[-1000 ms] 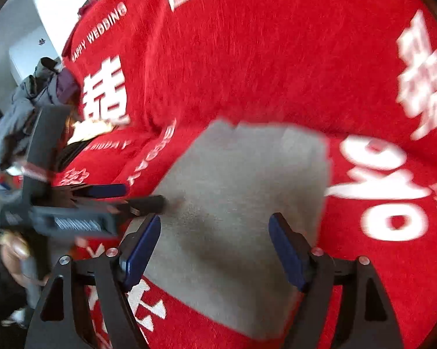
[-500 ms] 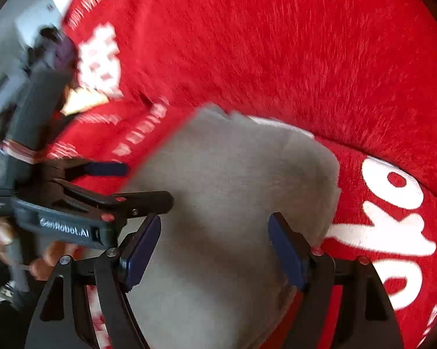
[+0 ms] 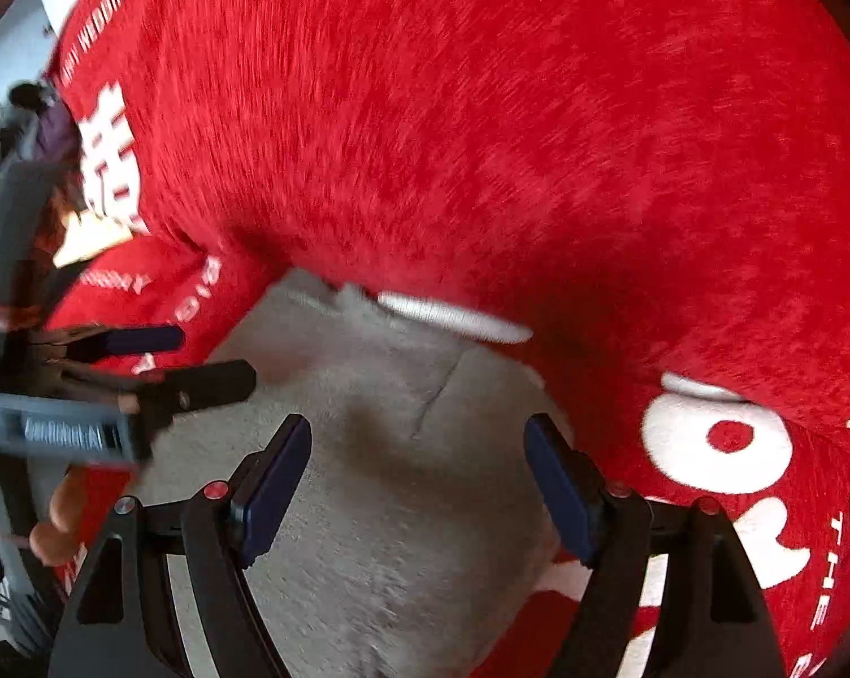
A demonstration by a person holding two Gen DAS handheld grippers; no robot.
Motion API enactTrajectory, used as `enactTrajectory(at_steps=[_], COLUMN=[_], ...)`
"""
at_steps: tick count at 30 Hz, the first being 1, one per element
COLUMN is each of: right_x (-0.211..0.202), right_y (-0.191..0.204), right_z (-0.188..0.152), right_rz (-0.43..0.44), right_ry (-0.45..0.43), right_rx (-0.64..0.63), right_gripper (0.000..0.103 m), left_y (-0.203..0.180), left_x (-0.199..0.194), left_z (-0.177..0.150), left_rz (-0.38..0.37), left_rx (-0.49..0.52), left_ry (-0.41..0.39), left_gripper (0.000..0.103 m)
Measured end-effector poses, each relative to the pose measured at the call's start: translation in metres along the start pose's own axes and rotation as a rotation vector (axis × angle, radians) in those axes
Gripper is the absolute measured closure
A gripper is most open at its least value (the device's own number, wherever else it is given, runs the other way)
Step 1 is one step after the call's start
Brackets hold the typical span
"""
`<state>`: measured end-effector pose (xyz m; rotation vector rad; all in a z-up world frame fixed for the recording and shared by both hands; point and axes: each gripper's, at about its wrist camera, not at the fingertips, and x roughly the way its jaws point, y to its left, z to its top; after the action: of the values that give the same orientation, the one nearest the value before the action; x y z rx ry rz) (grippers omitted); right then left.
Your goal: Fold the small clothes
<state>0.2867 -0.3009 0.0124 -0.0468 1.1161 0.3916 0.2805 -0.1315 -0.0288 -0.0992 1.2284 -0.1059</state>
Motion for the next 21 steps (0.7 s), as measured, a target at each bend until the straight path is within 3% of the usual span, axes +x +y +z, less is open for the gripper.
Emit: enactTrajectory(at_steps=[3, 5, 9, 13, 16, 21], right_x=[0.025, 0.018, -0.01, -0.032, -0.054, -0.068], right_y=[0.016, 0.025, 0.031, 0.049, 0.051, 0.053], right_z=[-0.011, -0.018, -0.039, -0.083, -0.109, -0.155], right_rz=[-0.059, -0.113, -0.108, -0.151, -0.158, -0.128], right_ry=[0.096, 0.072, 0.062, 0.022, -0.038, 0.009], right_rx=[-0.067, -0.105, -0.051, -0.075, -0.003, 0.082], right_gripper=[0.022, 0.022, 0.022, 0.022, 0.021, 0.02], left_y=[0.0, 0.001, 0.0, -0.009, 0.003, 0.01], left_x=[0.003, -0.007, -0.02, -0.031, -0.047, -0.065], left_z=[-0.014, -0.024, -0.058, -0.087, -0.104, -0.132], left_rz=[-0.01, -0.016, -0.055, -0.061, -0.072, -0.098], left_rx=[0.008, 0.005, 0.037, 0.052, 0.039, 0.039], left_ry=[0.007, -0.022, -0.04, -0.062, -0.078, -0.079], left_gripper=[0.0, 0.0, 0.0, 0.0, 0.0, 0.0])
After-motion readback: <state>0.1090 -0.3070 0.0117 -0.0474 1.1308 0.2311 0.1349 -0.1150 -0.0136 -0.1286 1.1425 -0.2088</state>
